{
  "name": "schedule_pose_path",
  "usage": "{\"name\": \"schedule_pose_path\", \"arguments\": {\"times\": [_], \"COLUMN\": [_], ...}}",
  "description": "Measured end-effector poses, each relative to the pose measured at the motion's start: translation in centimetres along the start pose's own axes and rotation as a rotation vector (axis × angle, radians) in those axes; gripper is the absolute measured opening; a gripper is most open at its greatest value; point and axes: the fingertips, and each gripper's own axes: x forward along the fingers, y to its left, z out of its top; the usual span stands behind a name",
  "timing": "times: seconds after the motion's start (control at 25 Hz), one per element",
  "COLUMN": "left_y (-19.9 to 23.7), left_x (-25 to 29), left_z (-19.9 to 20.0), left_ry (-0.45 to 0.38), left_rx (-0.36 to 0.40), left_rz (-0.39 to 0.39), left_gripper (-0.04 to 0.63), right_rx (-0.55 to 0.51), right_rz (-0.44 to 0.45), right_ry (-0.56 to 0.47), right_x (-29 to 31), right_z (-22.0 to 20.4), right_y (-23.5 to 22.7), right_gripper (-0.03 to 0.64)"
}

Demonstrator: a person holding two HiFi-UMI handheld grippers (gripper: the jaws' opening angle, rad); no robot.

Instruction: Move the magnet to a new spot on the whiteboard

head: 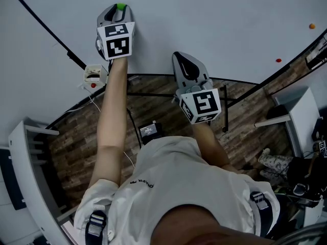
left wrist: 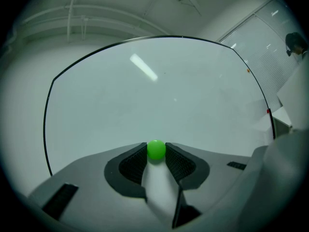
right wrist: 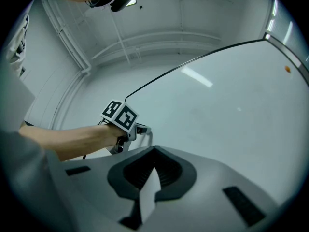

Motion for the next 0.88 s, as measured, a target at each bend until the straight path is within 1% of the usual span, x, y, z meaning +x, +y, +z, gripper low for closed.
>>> {"name": "schedule_pose_path", "arguments": {"times": [0.4,0.88], "left_y": [0.52,0.02], "left_x": [0.01,0.48], "left_z": [0.08,-0.36], "left_ry": [0.004,0.013], "left_rx": [-0.002,-0.012], "left_rz": [0.009,0.006], "left_gripper": [0.121,0.121], "right_rx": [0.001,0.001], "right_rz": [-0.006,-0.018], "right_ry": [-0.001,-0.004], "right_x": [-0.07,-0.66], "right_z": [0.08,0.02], "right_y": [0.04,-0.45], "right_gripper": [0.003,0.003]}}
